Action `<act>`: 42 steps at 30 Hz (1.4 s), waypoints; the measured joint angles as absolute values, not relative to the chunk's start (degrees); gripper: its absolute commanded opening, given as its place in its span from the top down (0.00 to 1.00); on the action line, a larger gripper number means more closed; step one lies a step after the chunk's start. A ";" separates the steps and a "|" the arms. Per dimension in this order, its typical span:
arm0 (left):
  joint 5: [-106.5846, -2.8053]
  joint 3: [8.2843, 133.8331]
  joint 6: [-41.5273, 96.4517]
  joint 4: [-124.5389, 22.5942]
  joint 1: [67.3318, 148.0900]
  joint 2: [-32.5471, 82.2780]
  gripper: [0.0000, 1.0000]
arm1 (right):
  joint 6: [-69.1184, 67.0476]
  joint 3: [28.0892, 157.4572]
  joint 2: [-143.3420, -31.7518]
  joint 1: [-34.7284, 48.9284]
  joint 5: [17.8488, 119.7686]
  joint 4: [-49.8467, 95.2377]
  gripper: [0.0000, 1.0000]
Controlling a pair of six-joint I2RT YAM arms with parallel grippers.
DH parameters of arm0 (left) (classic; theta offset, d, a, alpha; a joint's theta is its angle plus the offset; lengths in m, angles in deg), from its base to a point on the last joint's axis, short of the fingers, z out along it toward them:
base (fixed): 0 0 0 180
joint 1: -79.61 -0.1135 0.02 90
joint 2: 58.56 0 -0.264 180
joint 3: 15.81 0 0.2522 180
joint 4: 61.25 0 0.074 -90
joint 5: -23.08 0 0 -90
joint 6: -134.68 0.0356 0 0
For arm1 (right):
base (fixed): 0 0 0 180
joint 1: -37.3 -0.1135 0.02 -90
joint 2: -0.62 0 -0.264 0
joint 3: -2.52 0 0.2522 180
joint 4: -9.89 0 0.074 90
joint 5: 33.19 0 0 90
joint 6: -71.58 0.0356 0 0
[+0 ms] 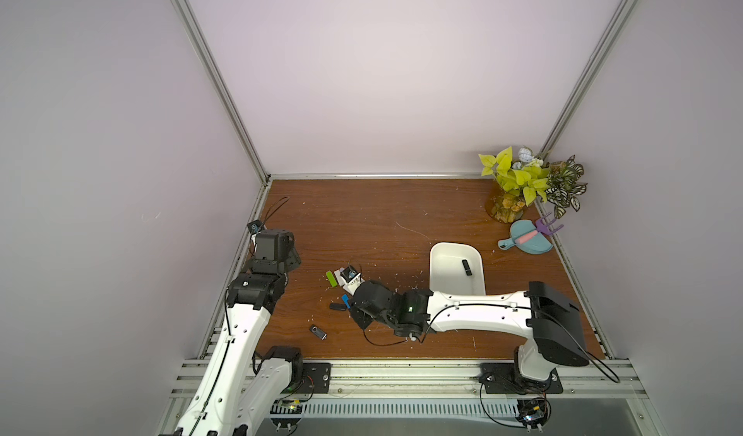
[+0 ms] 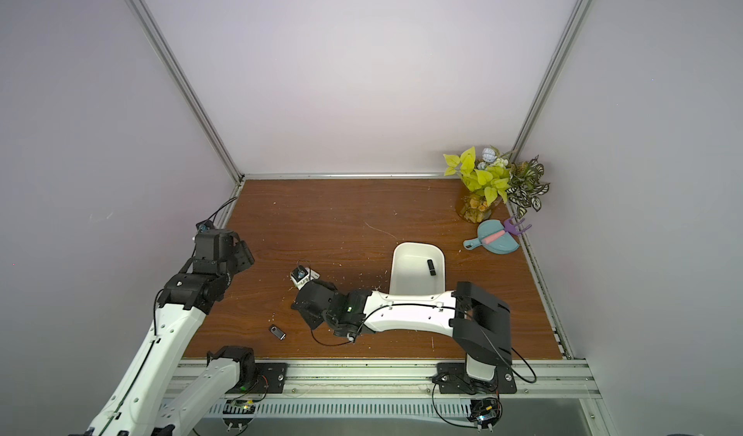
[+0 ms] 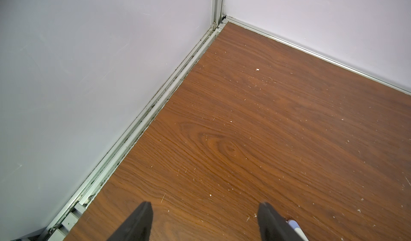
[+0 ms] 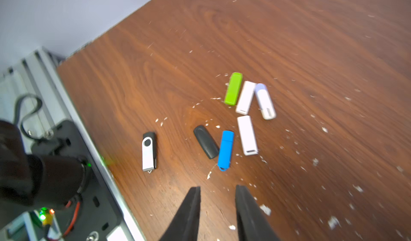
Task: Put the usb flash drive into the storage box
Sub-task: Pick up the USB flash from the center of the board.
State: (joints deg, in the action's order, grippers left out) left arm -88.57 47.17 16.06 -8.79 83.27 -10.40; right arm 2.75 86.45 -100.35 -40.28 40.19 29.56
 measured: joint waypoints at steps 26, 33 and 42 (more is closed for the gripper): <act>-88.60 46.75 16.04 -8.99 83.27 -10.40 0.25 | -25.10 105.36 -123.58 -36.17 50.26 31.77 0.47; -88.60 46.75 16.06 -9.01 83.27 -10.40 0.25 | -25.14 104.81 -123.58 -33.22 51.71 32.07 0.49; -88.60 46.73 16.06 -9.08 83.27 -10.40 0.25 | -25.38 102.58 -123.58 -33.90 54.61 31.98 0.53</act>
